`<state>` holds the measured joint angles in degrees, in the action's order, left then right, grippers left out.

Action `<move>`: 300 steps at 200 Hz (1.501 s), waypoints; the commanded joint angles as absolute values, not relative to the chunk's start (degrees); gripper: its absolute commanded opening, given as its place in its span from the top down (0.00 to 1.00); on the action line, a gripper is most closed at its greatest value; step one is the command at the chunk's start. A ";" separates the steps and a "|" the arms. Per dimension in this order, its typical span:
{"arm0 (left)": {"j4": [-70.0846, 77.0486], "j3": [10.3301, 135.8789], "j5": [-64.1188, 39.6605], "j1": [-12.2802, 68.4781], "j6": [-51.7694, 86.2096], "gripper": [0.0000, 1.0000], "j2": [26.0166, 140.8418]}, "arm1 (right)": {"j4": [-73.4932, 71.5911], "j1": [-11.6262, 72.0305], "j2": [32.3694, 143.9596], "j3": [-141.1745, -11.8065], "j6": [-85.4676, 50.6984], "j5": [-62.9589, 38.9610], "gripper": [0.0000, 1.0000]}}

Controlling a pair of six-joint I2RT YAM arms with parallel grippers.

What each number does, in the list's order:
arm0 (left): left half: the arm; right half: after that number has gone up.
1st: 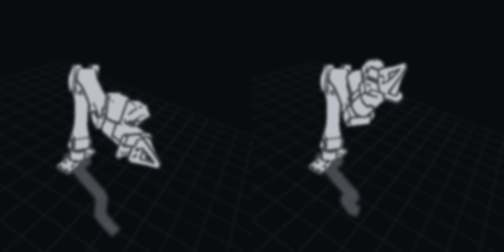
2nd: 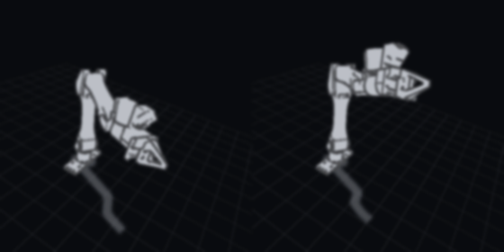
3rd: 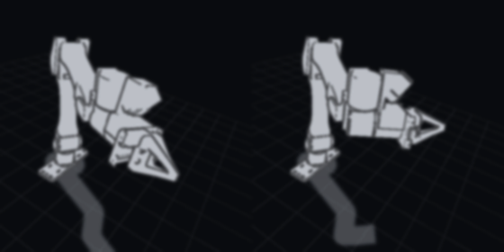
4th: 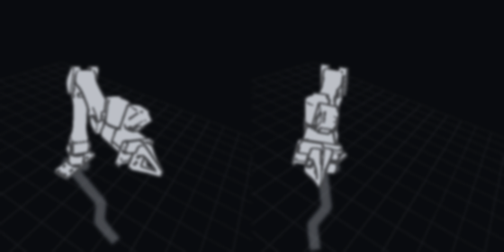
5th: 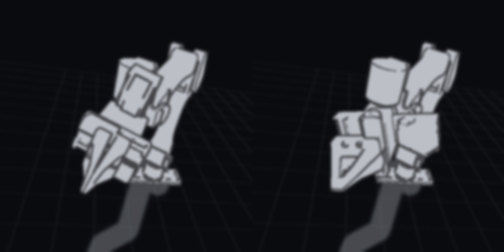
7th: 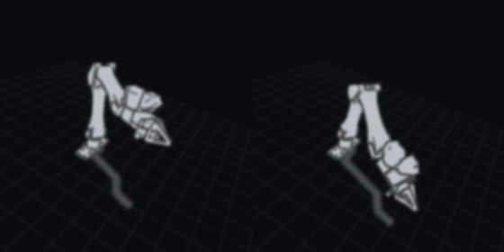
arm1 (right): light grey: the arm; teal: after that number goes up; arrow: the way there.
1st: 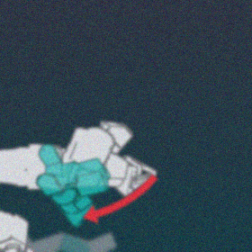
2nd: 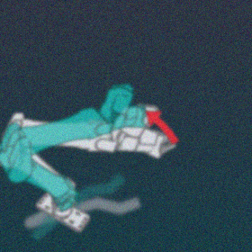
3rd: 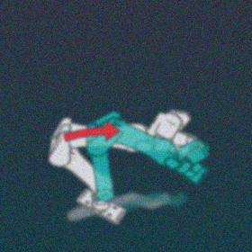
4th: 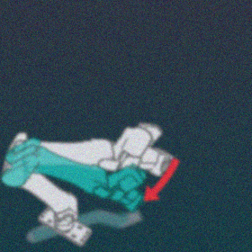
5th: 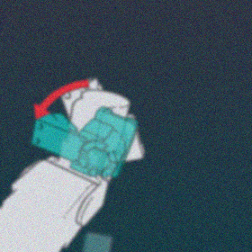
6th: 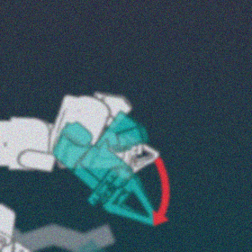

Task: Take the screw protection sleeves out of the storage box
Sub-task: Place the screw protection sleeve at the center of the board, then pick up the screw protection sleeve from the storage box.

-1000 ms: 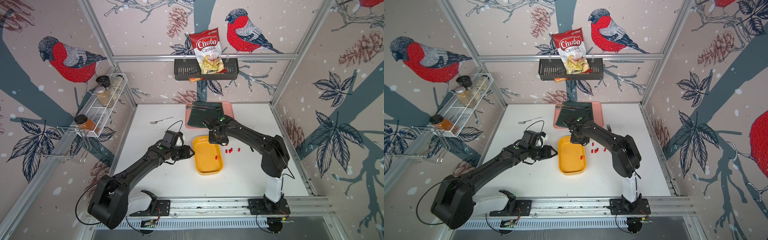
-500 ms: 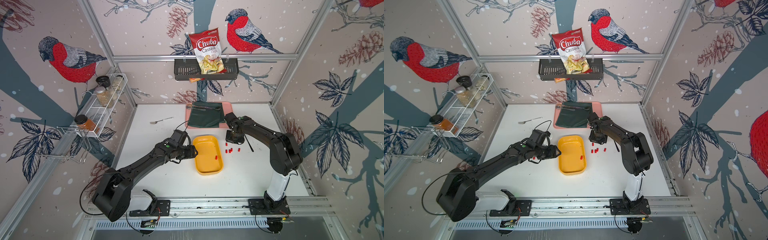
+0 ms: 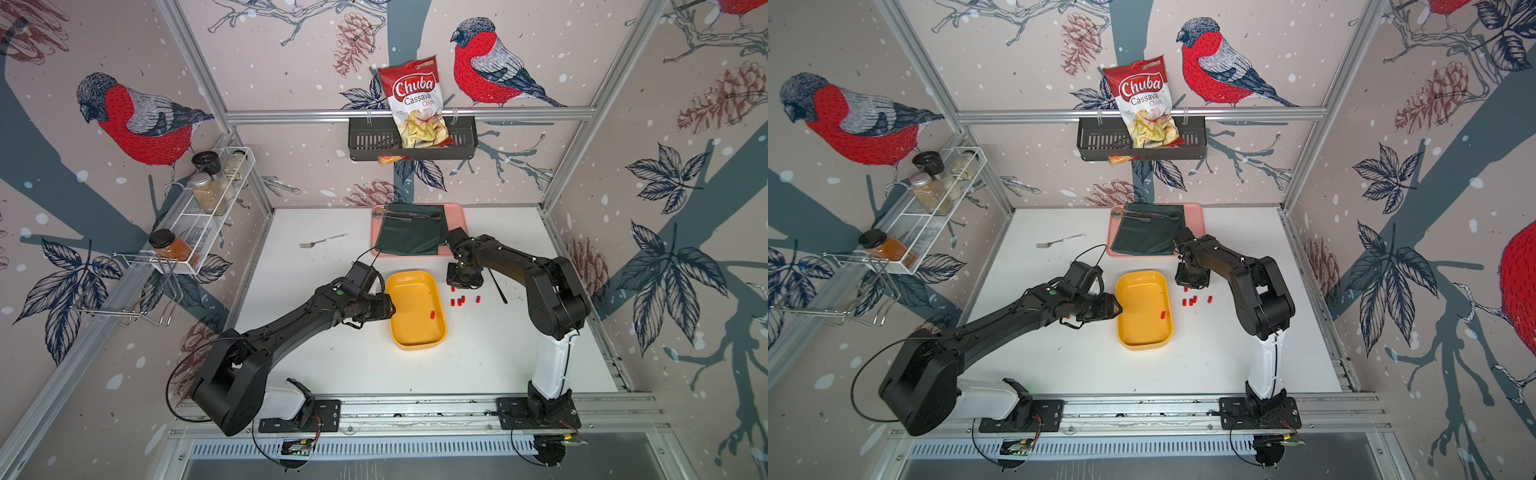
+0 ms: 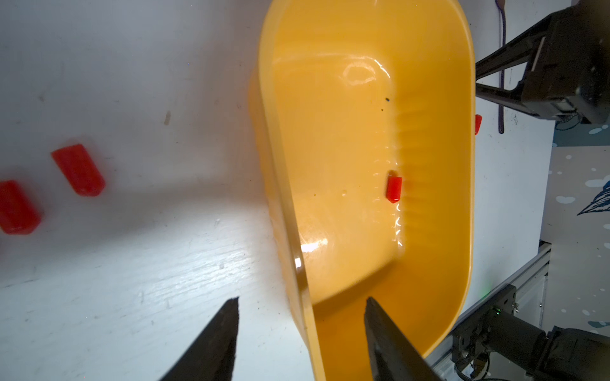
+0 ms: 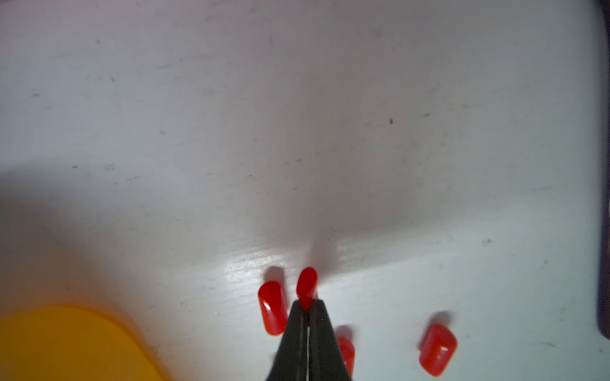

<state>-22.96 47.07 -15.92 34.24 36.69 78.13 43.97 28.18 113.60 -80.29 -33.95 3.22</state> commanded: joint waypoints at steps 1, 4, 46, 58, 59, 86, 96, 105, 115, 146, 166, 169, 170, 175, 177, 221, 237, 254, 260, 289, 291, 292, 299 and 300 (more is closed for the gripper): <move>-21.92 46.98 -15.90 34.28 36.88 0.39 78.52 | 43.74 28.35 113.86 -79.90 -33.05 3.58 0.91; -21.90 46.98 -15.91 34.23 36.87 0.39 78.57 | 43.71 28.34 113.90 -79.85 -33.05 3.68 0.90; -21.71 47.33 -16.06 34.27 36.69 0.39 79.01 | 44.38 28.23 113.12 -80.20 -33.34 4.61 0.69; -21.72 47.46 -16.01 34.21 36.58 0.39 79.10 | 44.49 28.22 112.54 -80.48 -33.60 4.60 0.65; -21.71 47.51 -16.05 34.24 36.53 0.39 79.05 | 44.54 28.21 112.52 -80.50 -33.58 4.60 0.65; -21.89 47.66 -16.08 34.23 36.26 0.39 79.10 | 46.19 28.32 111.19 -81.80 -34.20 5.09 0.64; -21.87 47.59 -16.03 34.28 36.23 0.39 79.21 | 46.59 28.55 110.35 -82.13 -34.49 4.95 0.63; -21.80 47.64 -16.22 34.27 36.19 0.39 79.27 | 47.50 28.72 109.69 -82.62 -35.02 5.56 0.63; -21.58 47.64 -16.34 34.26 36.20 0.39 79.36 | 48.87 28.99 109.00 -83.40 -35.63 5.93 0.63; -21.18 47.55 -16.70 34.23 36.04 0.39 79.90 | 53.25 33.37 106.91 -87.57 -38.40 5.35 0.63; -20.80 47.38 -16.70 34.24 36.13 0.39 79.91 | 56.85 39.07 107.54 -91.31 -42.12 4.19 0.63; -20.69 47.39 -16.78 34.31 36.09 0.39 79.90 | 57.39 39.97 107.80 -91.88 -42.77 3.82 0.62; -20.67 47.42 -16.78 34.29 36.06 0.39 79.94 | 57.61 40.25 107.95 -91.95 -43.01 3.71 0.62; -20.59 47.43 -16.89 34.22 36.06 0.39 79.98 | 58.62 41.64 108.41 -92.55 -44.07 3.01 0.62; -20.64 47.45 -16.99 34.26 36.06 0.40 80.02 | 59.04 42.09 108.75 -92.75 -44.44 2.75 0.62; -20.02 47.19 -17.46 34.28 35.86 0.40 80.59 | 62.58 49.80 112.93 -92.74 -51.76 1.42 0.61; -19.69 47.14 -17.64 34.28 35.73 0.40 80.99 | 63.16 50.65 114.83 -92.89 -52.33 1.92 0.61; -19.66 47.17 -17.93 34.27 35.43 0.41 81.34 | 64.73 50.97 116.98 -93.75 -52.54 3.68 0.61; -19.63 47.18 -17.85 34.26 35.50 0.41 81.38 | 65.00 51.06 117.51 -93.79 -52.55 4.03 0.61; -19.61 47.02 -17.86 34.27 35.23 0.41 81.39 | 65.60 51.33 119.33 -94.07 -52.42 5.15 0.61; -19.65 47.00 -17.85 34.28 35.17 0.41 81.43 | 65.64 51.33 119.37 -94.05 -52.46 5.26 0.61; -19.67 46.97 -17.84 34.28 35.21 0.41 81.41 | 65.69 51.33 119.41 -94.00 -52.42 5.36 0.61; -19.68 46.94 -17.83 34.26 35.11 0.41 81.39 | 65.84 51.24 119.63 -94.00 -52.47 5.74 0.61; -19.68 46.94 -17.82 34.27 35.09 0.41 81.39 | 65.83 51.24 119.67 -94.02 -52.47 5.81 0.61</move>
